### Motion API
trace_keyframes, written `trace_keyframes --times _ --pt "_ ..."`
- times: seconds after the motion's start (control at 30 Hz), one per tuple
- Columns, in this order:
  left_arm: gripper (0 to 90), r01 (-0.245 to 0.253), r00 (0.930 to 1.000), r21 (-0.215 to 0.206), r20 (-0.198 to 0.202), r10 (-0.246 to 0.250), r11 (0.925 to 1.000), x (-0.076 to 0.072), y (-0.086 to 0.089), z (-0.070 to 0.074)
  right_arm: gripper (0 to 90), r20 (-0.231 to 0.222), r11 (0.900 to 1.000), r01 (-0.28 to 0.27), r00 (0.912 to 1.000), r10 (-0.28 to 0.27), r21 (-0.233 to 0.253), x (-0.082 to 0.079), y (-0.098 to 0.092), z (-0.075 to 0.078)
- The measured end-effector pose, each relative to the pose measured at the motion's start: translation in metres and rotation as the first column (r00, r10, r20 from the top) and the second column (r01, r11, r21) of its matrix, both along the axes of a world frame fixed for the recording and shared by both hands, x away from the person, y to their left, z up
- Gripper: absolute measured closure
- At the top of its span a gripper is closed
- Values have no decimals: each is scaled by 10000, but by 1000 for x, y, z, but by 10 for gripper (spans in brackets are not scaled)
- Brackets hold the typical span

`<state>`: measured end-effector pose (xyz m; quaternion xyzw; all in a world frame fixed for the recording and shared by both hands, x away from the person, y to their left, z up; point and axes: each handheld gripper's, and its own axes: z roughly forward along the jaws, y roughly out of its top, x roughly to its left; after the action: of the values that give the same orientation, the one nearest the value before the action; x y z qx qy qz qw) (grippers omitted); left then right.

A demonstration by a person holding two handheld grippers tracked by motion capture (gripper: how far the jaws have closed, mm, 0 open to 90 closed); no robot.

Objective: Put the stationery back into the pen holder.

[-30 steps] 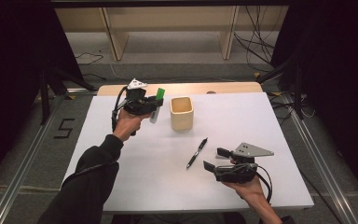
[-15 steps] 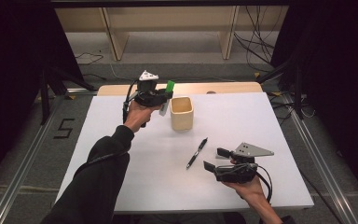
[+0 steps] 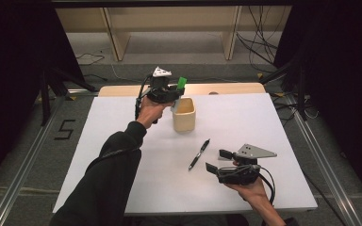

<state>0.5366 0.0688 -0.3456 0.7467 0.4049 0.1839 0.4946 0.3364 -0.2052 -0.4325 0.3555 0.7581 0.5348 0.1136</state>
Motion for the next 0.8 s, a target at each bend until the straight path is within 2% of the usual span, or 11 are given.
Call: trace_keyframes --times 0.53,0.8 --pt "662 -221 9998 80 1 221 9997 12 -15 -7 240 6 10000 -47 10000 47 15 -1 0 0" --pt "661 -440 9990 -84 88 440 9990 15 -18 -10 240 -5 10000 -88 10000 88 25 -1 1 0"
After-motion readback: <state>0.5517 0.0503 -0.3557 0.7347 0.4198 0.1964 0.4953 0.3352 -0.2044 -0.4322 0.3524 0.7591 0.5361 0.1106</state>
